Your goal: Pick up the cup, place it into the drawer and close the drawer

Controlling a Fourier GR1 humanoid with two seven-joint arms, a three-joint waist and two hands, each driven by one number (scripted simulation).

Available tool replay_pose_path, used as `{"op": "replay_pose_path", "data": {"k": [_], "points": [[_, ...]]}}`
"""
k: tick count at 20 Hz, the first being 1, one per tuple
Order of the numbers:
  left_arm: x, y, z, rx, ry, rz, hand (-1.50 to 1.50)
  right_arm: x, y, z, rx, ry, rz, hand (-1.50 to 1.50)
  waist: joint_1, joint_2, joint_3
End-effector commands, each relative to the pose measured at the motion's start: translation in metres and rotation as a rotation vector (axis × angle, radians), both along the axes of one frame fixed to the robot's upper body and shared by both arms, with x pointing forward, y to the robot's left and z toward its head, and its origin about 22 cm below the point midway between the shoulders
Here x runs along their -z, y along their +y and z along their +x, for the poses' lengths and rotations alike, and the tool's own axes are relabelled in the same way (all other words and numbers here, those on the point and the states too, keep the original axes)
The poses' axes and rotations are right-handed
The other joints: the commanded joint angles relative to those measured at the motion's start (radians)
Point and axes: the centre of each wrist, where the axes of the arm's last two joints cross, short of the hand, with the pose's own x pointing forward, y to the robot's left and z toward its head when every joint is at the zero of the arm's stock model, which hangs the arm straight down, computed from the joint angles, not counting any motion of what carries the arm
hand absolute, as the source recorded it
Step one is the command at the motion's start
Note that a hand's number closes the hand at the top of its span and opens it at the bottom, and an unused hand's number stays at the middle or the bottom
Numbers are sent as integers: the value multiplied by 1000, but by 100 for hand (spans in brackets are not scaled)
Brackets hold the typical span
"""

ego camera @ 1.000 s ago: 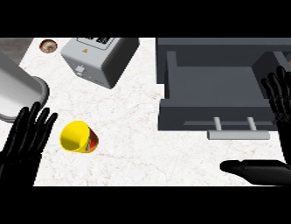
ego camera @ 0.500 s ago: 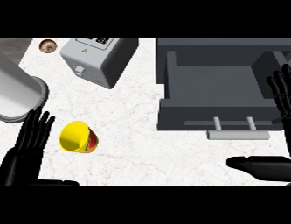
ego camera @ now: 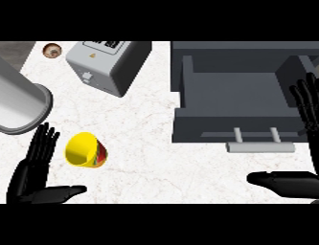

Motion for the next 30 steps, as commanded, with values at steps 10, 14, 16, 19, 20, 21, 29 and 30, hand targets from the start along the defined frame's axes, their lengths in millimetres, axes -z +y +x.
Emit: {"op": "replay_pose_path", "data": {"k": [10,14,16,19,20,21,29,30], "points": [[81,42,-7,-27,21,-31,-150,-13,3,-5,-21,0,-26,-150,-2,0,0],[84,18,6,-41,3,-52,-150,-23,-10,-31,-18,15,-12,-150,-4,-2,0],[94,45,21,-51,-20,-39,-150,-4,-4,3,-6,5,-3,-150,-5,2,-1],[103,42,17,-53,-35,-13,-150,5,-7,9,-9,5,-3,-150,-4,2,-1],[106,34,27,-31,-29,-11,-150,-10,-5,2,-9,7,-18,-150,-10,3,-1],[112,34,18,-26,-38,-33,-150,-3,-10,5,-32,7,-22,-150,-11,4,-2],[108,30,32,-22,-45,-27,-150,4,-6,4,-18,13,1,-150,-10,3,-1],[118,16,25,-5,-17,-28,-150,-6,1,1,-15,8,1,-150,-13,4,-2]]}}
